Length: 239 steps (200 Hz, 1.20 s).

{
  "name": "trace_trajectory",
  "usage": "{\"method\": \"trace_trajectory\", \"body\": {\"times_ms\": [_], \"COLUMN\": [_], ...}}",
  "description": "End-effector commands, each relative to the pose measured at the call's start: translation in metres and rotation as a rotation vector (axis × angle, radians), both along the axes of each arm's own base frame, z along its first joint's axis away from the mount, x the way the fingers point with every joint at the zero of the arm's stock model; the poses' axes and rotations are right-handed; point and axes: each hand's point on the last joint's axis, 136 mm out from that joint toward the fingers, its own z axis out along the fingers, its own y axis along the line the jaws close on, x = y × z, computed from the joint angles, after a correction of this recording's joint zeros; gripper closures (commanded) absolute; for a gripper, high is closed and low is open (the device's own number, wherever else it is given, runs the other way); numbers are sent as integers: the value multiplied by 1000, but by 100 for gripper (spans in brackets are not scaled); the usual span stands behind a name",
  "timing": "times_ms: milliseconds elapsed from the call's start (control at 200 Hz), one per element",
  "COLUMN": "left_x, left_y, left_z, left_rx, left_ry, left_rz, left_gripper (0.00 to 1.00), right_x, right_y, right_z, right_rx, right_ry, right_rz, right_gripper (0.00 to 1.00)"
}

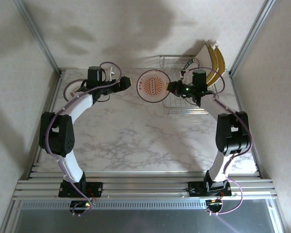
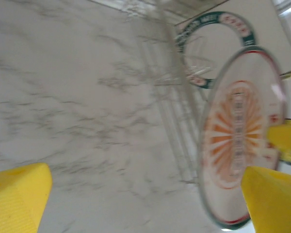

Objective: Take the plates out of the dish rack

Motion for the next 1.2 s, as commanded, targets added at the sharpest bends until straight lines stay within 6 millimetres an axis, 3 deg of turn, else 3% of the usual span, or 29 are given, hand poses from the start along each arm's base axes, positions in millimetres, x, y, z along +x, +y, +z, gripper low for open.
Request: {"method": "trace_trajectory", "body": {"times_ms": [0, 140, 330, 471, 606, 701, 906, 1026, 1191], "left_x": [-7, -4, -1, -2, 0, 0, 3, 8, 15], "left_y": [-31, -37, -42, -42, -43, -42, -39, -26, 6], "left_z": [10, -5, -10, -16, -18, -16, -10, -4, -3], "left_rx": [-147, -170, -198, -195, -201, -205, -227, -242, -221], "left_ry": [-20, 14, 21, 37, 48, 41, 32, 15, -7], "left_rz": [-111, -121, -136, -143, -142, -137, -122, -81, 50], "left_gripper": [3, 13, 40, 65, 100, 100, 100, 100, 100], "right_x": [5, 4, 2, 3, 4, 6, 11, 17, 22], "right_y": [20, 37, 53, 60, 64, 67, 60, 38, -12], "right_z": [24, 30, 33, 29, 28, 29, 28, 35, 46], "right_rx": [47, 42, 44, 52, 48, 55, -13, -121, -354], "right_ry": [-55, -75, -76, -62, -64, -58, -73, -84, -84], "right_rz": [63, 105, 139, 149, 155, 163, 129, 69, -52], "right_gripper": [100, 100, 100, 100, 100, 100, 2, 1, 1]}}
